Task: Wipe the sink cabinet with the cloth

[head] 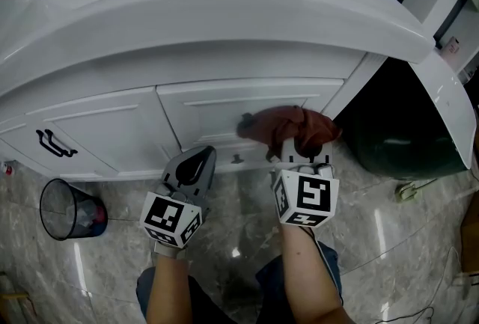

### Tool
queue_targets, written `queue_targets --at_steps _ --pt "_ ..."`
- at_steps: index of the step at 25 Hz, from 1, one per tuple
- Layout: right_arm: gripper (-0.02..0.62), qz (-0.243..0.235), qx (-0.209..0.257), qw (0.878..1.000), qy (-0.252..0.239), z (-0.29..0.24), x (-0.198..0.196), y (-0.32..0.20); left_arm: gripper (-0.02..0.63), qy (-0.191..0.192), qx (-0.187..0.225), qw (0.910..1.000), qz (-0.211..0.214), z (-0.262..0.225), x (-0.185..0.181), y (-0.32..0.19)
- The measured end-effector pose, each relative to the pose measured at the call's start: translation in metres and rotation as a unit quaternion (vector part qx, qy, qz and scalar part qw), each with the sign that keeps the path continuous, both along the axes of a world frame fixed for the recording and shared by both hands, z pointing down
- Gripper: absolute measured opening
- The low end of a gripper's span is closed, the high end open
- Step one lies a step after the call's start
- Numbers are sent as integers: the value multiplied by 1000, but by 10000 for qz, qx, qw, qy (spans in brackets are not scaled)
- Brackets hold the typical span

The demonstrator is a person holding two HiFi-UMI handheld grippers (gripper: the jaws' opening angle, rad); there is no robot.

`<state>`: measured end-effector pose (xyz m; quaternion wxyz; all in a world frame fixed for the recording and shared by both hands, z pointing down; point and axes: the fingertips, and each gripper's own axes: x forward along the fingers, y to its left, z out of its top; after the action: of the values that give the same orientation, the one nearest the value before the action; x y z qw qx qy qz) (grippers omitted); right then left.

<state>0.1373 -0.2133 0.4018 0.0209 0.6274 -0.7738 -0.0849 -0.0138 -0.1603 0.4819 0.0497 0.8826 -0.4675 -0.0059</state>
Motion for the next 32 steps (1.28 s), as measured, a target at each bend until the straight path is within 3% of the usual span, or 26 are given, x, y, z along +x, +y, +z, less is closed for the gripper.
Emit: queue_targets --at_steps 11,25,32 --pt "58 -187 326 9989 277 -30 -6 2 11 40 37 10000 25 -2 0 -1" --pt "57 57 524 9981 309 -35 -16 5 11 22 15 10000 -68 0 -10 -2" --pt "58 -443 609 9948 692 -34 -64 13 11 32 29 9999 -134 0 -16 -3"
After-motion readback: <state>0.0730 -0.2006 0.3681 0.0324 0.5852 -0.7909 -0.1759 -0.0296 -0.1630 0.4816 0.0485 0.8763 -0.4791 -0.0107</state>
